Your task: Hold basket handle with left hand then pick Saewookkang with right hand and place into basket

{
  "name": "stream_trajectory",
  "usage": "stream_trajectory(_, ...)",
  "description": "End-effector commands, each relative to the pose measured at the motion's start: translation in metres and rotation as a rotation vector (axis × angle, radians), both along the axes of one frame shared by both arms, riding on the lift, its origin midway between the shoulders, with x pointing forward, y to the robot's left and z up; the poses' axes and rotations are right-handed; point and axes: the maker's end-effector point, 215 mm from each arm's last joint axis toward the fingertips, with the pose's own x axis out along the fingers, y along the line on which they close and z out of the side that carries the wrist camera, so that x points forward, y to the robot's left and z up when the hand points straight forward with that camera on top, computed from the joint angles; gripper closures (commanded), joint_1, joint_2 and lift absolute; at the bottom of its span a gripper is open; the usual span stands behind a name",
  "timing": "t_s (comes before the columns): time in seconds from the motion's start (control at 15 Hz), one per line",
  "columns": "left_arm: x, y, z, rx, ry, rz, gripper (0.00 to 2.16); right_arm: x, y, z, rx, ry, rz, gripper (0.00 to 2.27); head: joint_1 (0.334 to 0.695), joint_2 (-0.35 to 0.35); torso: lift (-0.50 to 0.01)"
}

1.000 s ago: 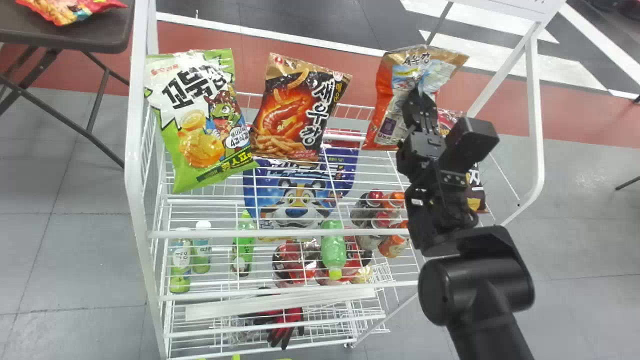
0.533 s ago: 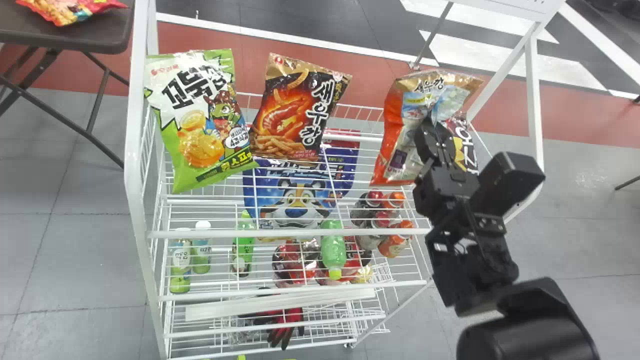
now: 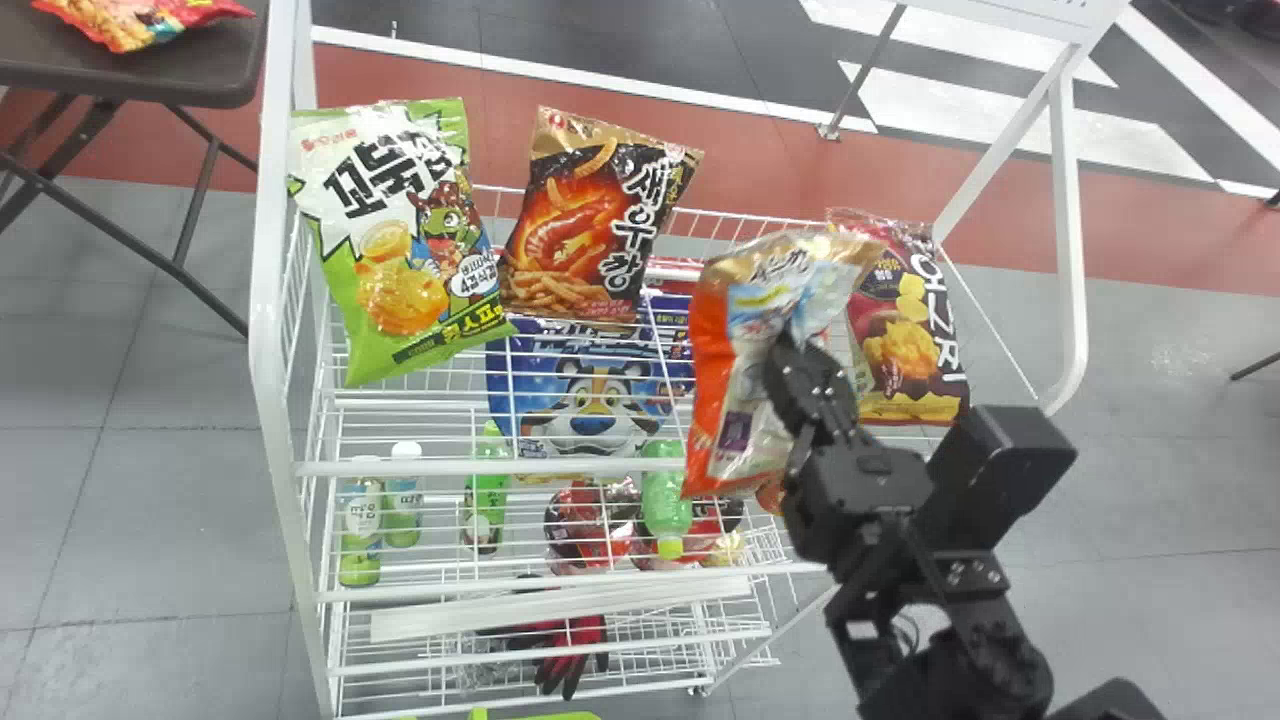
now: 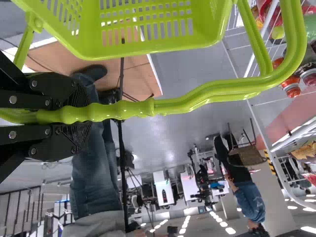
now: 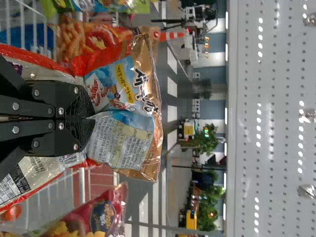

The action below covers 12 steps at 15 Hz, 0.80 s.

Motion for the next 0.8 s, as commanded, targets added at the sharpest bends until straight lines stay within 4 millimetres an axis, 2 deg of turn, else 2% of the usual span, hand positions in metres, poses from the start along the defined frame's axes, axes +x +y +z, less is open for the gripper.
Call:
stream_trajectory(0.0,0.002,0.0,0.001,-0.002,-0.008,0.002,1.88,-0.019,0.029,-0.023,-0.028,0.059,0.066,2.07,0.695,-0.35,-0.019)
stream_trajectory(0.13,0.007,0.001,0.003,0.0,-0.019,0.009,1.88,-0.041,0.056,-0.045,-0.048,0.113,0.136,2.07,0.695,-0.35,-0.019)
stream_trajectory(0.47,0.023,0.004,0.006,0.008,-0.053,0.016,1.88,-0.084,0.095,-0.094,-0.091,0.258,0.264,2.07,0.695,-0.35,-0.019)
stream_trajectory(0.6,0.03,0.007,0.007,0.014,-0.066,0.02,1.88,-0.105,0.105,-0.118,-0.121,0.328,0.304,2.07,0.695,-0.35,-0.019)
stream_trajectory(0.73,0.038,0.01,0.007,0.018,-0.078,0.029,1.88,-0.122,0.109,-0.132,-0.148,0.376,0.33,2.07,0.695,-0.35,-0.019)
